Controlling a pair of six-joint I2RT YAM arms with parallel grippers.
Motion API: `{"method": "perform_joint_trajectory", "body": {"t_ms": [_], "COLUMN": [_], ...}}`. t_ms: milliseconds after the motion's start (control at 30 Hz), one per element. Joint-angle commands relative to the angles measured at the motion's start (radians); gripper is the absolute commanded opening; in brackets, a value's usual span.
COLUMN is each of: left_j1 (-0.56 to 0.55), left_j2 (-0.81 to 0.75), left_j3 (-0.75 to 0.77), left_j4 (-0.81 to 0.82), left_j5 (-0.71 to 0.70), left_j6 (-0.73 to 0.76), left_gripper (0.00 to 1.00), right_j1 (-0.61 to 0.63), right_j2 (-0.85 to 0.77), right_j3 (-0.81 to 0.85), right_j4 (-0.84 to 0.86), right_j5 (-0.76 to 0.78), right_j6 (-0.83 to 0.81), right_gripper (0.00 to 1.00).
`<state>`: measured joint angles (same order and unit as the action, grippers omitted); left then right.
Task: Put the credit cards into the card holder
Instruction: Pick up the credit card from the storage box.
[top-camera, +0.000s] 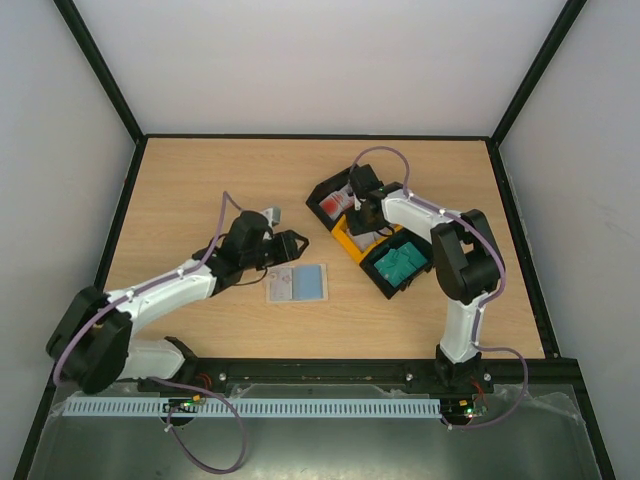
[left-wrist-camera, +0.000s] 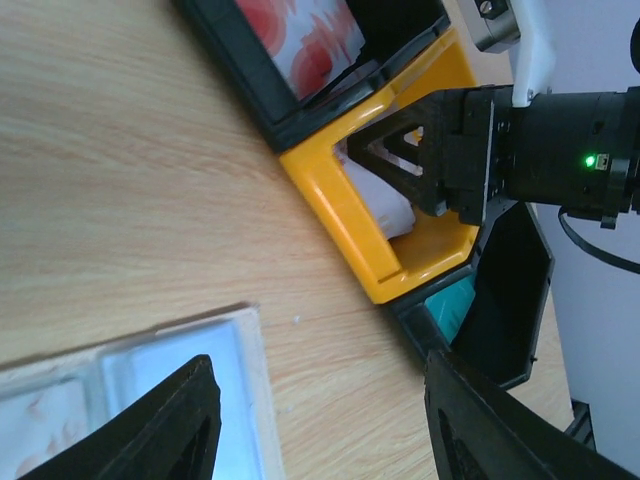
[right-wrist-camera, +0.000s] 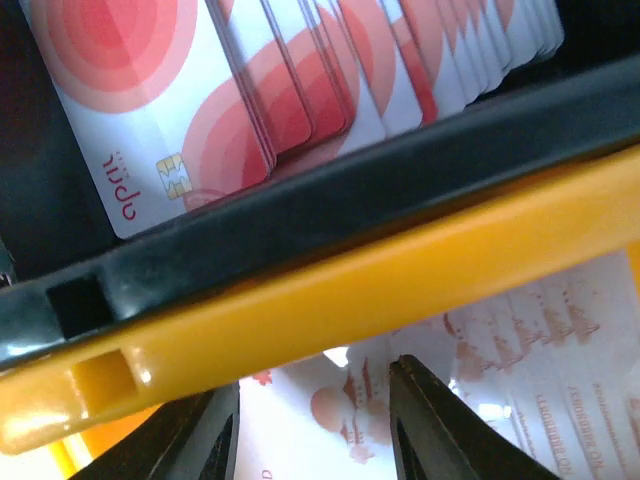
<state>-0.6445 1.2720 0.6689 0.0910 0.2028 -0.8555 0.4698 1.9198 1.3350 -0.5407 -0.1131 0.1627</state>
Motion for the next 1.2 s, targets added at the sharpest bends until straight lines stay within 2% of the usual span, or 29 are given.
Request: {"method": "perform_joint_trajectory", "body": {"t_ms": [0,200,467,567,700,933,1167], "left_j1": [0.007,0.006,-0.001,0.001,0.014,0.009,-0.002], "left_j2": [0.091,0.207,0.361,0.418,0.49,0.569,0.631], "left_j3": [0.081,0.147,0.215,0.234,0.255,0.289,0.321], "left_j4": [0.062,0.097,0.121,0.12,0.158,0.185,0.22], "left_j5": [0.051,0.103,0.148,0.173,0.244,0.272,0.278], "left_j6": [0.028,0.024,-0.048,-0.089,-0.147,-0.19,-0.238], "left_gripper": [0.57,0.57,0.46,0.44,0.43,0.38,0.35], "right_j1": [-0.015,-0.023,-0.028,-0.03,-0.03,-0.041,-0.043], "right_j2": [0.012,0.027,0.028,0.037,0.043,0.045,0.042], "right_j3": [0.04,0.033,-0.008,-0.005,-0.002,-0.015,-0.018], "right_j4": [-0.034,-0.038,-0.03,-0.063,-0.088,-0.106,-0.125], "right_j5": [0.043,0.0,-0.137,-0.17,-0.157,-0.1,-0.131], "right_j6": [-0.033,-0.043,-0.032,-0.039,-0.049,-0.071,-0.091], "right_gripper": [0.42,0.48,0.41,0.48,0.53,0.56,0.53]}}
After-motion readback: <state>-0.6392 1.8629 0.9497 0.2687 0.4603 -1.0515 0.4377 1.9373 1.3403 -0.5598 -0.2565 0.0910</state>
